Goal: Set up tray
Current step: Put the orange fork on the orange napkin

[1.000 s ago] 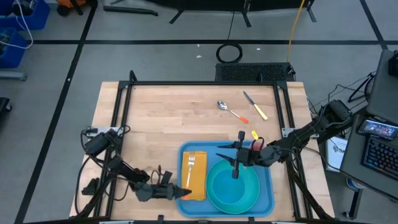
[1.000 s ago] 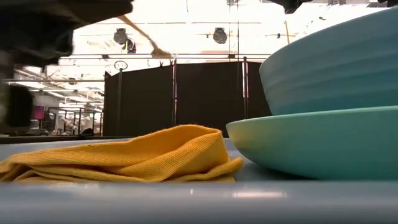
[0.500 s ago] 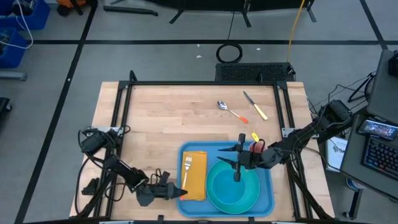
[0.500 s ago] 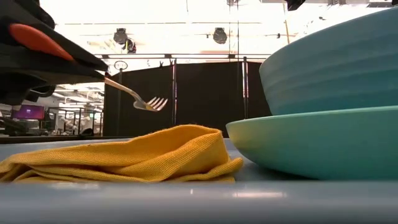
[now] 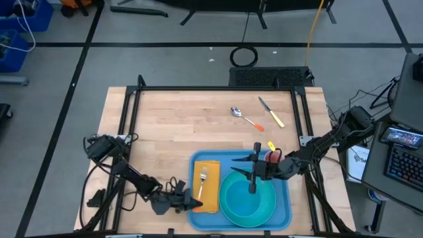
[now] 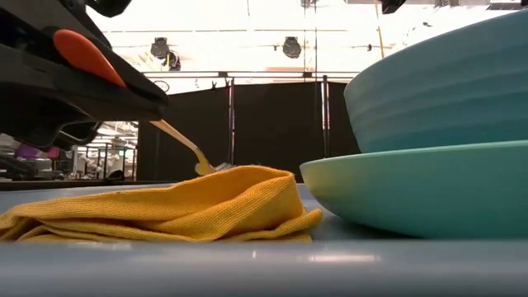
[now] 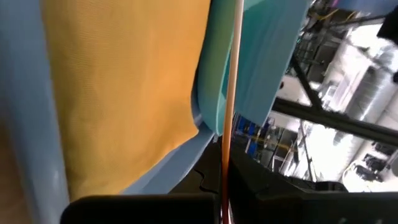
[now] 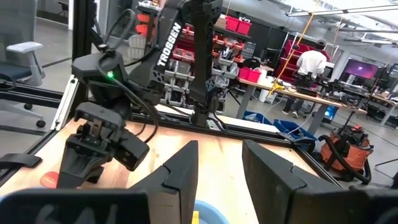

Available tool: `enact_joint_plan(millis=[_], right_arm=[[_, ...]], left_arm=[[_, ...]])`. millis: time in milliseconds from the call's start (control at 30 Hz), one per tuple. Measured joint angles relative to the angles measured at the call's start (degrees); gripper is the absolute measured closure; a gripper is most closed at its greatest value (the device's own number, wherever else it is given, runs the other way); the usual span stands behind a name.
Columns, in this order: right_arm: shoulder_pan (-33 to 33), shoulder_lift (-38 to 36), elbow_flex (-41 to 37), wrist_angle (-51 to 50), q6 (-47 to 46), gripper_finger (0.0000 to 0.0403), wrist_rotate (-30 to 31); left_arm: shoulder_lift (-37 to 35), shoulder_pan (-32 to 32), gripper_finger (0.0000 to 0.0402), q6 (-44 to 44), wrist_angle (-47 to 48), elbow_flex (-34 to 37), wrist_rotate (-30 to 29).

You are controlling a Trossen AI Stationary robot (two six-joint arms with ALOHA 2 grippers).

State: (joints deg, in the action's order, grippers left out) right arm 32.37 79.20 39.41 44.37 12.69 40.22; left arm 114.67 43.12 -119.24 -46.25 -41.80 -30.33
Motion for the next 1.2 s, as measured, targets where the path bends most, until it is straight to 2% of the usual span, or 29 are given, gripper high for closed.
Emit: enact_joint_plan(millis=[100, 200, 400, 533, 633, 800, 1067, 1200], right_arm=[[0.37, 0.0, 0.0, -0.01, -0.02, 0.0289, -0.01], [0.89, 0.0, 0.0, 0.05, 0.07, 0.0289, -0.01], [1.48, 0.0, 0.0, 0.03, 0.48, 0.0289, 0.01], [1.5, 0.0, 0.03, 0.16, 0.59, 0.0289, -0.01], [1.5, 0.0, 0.03, 0.35, 0.51, 0.0289, -0.01], [1.5, 0.0, 0.03, 0.39, 0.11, 0.0289, -0.01], [1.5, 0.0, 0.03, 0.4, 0.39, 0.0289, -0.01], [1.5, 0.0, 0.03, 0.4, 0.28, 0.0289, -0.01]], left_arm=[[0.02, -0.97, 0.0395, -0.41, -0.56, 0.02, 1.23], [0.01, -1.03, 0.0395, 0.98, -2.69, 0.09, -1.58], [0.02, -2.17, 0.0394, 0.92, -3.36, 0.13, -3.03], [0.07, -3.22, 0.0376, -0.44, -4.56, 0.23, -3.62], [0.11, -3.84, 0.0367, 3.13, -4.56, 0.14, -4.44], [0.04, -4.6, 0.0363, 2.18, -4.83, 0.2, -2.94], [0.48, -4.42, 0.0361, 8.2, -13.32, 0.39, -0.68], [0.39, -4.54, 0.036, 9.36, -13.54, 0.37, -0.18]])
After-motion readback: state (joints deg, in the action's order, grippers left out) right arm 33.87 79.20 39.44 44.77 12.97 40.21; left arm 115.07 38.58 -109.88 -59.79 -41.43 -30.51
